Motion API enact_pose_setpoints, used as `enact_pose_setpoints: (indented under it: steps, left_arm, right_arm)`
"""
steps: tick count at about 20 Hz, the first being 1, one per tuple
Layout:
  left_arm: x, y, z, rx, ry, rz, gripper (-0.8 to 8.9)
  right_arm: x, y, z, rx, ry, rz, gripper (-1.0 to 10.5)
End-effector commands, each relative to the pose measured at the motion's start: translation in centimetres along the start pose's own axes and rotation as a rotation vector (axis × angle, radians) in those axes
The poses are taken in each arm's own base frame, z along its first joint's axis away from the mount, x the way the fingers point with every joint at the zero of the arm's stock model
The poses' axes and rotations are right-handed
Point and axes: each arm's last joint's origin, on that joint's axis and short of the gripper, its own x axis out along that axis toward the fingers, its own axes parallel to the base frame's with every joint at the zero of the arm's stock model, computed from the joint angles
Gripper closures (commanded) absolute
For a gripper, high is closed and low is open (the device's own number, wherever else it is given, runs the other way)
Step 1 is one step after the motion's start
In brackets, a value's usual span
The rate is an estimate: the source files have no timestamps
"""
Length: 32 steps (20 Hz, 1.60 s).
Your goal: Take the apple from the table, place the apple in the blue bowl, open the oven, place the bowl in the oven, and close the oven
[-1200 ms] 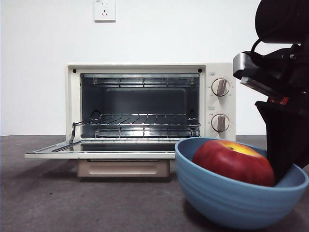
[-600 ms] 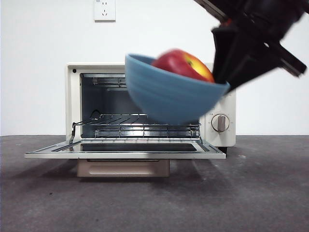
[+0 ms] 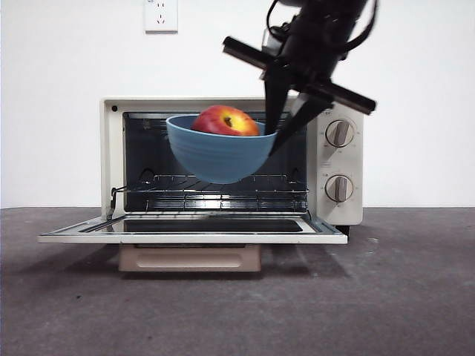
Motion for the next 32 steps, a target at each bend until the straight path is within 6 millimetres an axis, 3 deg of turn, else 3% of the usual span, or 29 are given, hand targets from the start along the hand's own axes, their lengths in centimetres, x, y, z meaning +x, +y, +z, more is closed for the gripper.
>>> enact_pose_setpoints:
  steps: [1,5,15,28,32]
  left_arm:
    - [0.1,-0.2,0.1,0.020,0.004,-0.014,8.07]
    - [0.1,-0.3,0.1,0.027,0.008,-0.026,8.07]
    - [0.1,-0.4,0.1,0.029,0.009,-0.028,8.07]
    - [0.1,-0.5,0.0,0.034,0.013,-0.038,8.07]
    - [0.2,-0.5,0.0,0.034,0.013,-0.038,8.07]
  right_arm:
    - [0.4,0.9,1.7,0.093,-0.020,0.008,9.4]
    - [1.0,0.7,3.0,0.220,-0.039,-0.004,9.4]
    - [1.1,-0.2,3.8,0.371,-0.142,-0.085,9.4]
    - [2.1,-0.8,4.5,0.403,-0.182,-0.100,9.4]
    - [2.2,-0.7,4.5,0.380,-0.184,-0.095,8.6]
